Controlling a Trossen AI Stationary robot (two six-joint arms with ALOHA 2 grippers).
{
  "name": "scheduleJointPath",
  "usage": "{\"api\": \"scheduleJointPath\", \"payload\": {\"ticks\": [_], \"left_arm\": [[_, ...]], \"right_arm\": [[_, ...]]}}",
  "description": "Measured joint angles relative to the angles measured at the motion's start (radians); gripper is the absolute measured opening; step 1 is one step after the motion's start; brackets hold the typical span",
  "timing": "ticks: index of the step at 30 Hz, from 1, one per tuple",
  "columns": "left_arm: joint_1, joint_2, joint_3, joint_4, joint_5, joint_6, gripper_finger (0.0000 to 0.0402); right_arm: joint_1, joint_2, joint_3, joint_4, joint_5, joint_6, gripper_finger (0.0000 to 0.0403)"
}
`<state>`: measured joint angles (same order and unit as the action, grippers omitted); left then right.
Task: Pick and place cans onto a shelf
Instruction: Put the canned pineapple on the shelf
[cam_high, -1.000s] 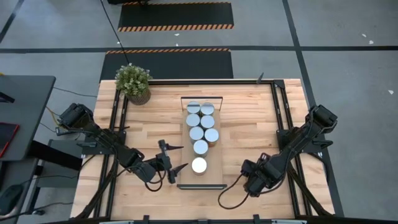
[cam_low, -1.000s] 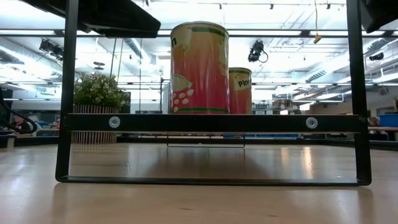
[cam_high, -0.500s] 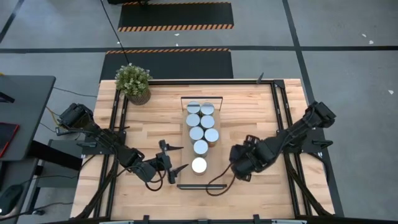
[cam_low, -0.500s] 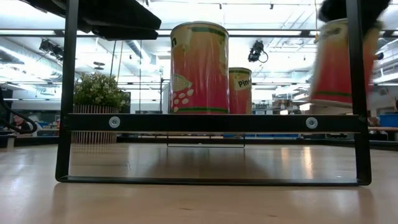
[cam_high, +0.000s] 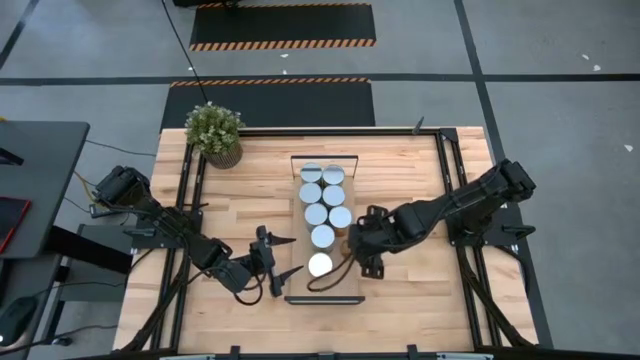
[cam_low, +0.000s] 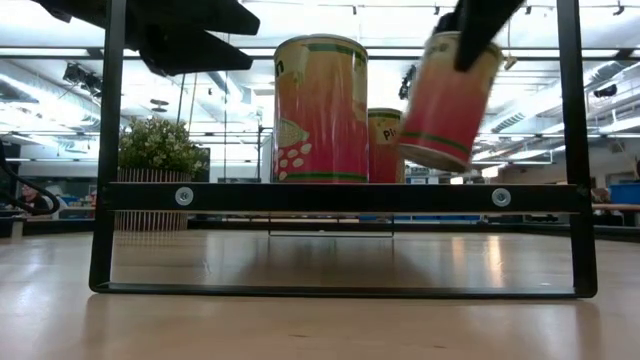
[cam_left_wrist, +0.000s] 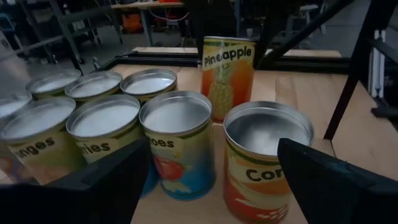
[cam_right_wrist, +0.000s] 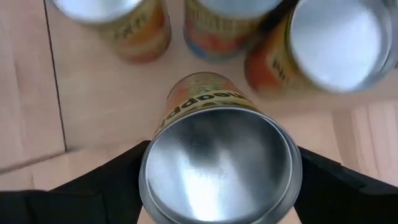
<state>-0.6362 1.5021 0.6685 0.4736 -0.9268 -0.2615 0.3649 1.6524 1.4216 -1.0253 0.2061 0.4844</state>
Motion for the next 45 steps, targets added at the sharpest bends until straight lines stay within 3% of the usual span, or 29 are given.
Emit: {"api": "scheduleJointPath", "payload": {"ticks": [17, 24, 39, 45], "left_arm": [[-0.003, -0.001, -0.001, -0.018, 0.037, -0.102, 0.0357], [-0.003, -0.001, -0.001, -0.025, 0.037, -0.097, 0.0357], [-0.003, -0.001, -0.001, -0.032, 0.047, -0.096, 0.0357], [-0.003, -0.001, -0.001, -0.045, 0.054, -0.108, 0.0357]], "right_arm": [[-0.088, 0.078, 0.000, 0.070, -0.043, -0.147, 0.0330], [-0.087, 0.078, 0.000, 0.146, -0.043, -0.218, 0.0354], [-0.071, 0.027, 0.000, 0.163, 0.021, -0.218, 0.0359], [-0.011, -0.005, 0.001, 0.050, 0.108, -0.171, 0.0359]]}}
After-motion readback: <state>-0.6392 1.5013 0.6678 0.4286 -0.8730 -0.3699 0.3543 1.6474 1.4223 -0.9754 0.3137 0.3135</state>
